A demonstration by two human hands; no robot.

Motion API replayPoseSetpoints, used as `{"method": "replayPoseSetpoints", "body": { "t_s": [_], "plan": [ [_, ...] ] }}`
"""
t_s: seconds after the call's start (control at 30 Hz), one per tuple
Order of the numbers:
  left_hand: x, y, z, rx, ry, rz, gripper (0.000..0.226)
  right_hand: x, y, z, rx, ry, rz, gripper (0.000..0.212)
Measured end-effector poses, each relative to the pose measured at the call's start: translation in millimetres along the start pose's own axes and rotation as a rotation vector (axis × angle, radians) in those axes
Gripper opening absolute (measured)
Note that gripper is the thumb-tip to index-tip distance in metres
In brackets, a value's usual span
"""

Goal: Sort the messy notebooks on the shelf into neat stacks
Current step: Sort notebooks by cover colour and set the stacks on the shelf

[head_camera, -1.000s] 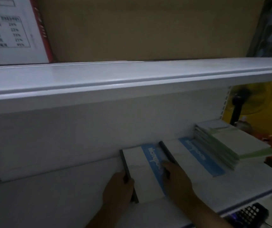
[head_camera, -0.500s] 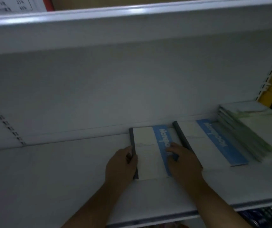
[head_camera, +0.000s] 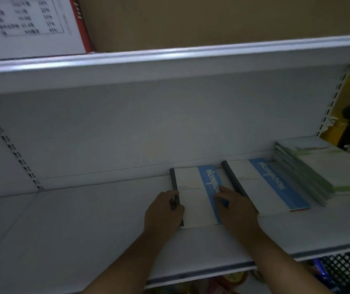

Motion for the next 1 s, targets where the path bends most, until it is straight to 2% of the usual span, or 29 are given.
{"method": "replayPoseSetpoints", "body": {
  "t_s": [0.07,0.2,0.27,0.37,0.43,0.5,0.6,0.67,0.8,0.9,1.0],
  "plan": [
    [-3,2,2,-0.009,-0.018,-0.066,0.039,-2,-1,-4,0.028,-0.010,-0.001,0.027],
    [-39,-4,0,0.005,-0.122,-0.325,0.037,-4,-3,-13,0.047,-0.149,-0.073,0.032],
    [-76,-18,-17,0.063,0.040,-0.385,0.042,-7,-8,-17,0.053,-0.186,-0.108,0.031],
    [-155,-45,-58,0.136,0.394,-0.395,0.050,-12,-20,-28,0.041,-0.275,-0.064,0.033],
    [-221,-63,-90,0.129,0.565,-0.336,0.052,-8,-22,-45,0.072,-0.320,-0.015,0.033],
    [-292,-83,-119,0.067,0.687,-0.245,0.055,9,-9,-69,0.041,-0.403,0.010,0.047],
    [-396,-118,-155,-0.081,0.832,-0.113,0.060,54,-7,-160,-0.143,-0.605,-0.046,0.060],
    [-454,-145,-172,-0.164,0.857,-0.011,0.061,92,-24,-245,-0.285,-0.659,-0.208,0.065],
    [-531,-201,-200,-0.247,0.846,0.129,0.060,185,-107,-404,-0.739,-0.697,-0.401,0.064],
    [-564,-239,-221,-0.318,0.808,0.157,0.059,232,-174,-480,-1.054,-0.665,-0.454,0.060],
    [-591,-265,-243,-0.397,0.789,0.154,0.059,268,-207,-519,-1.165,-0.667,-0.523,0.061]
  ]
}}
Point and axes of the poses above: each hand's wrist, its own y-axis towards the middle knuckle, its own x-axis out of the palm, z = x × y, the point moved 1 cm from there along y, towards the middle knuckle, and after that the axes turned 6 degrees about -y, right-handed, at the moved point
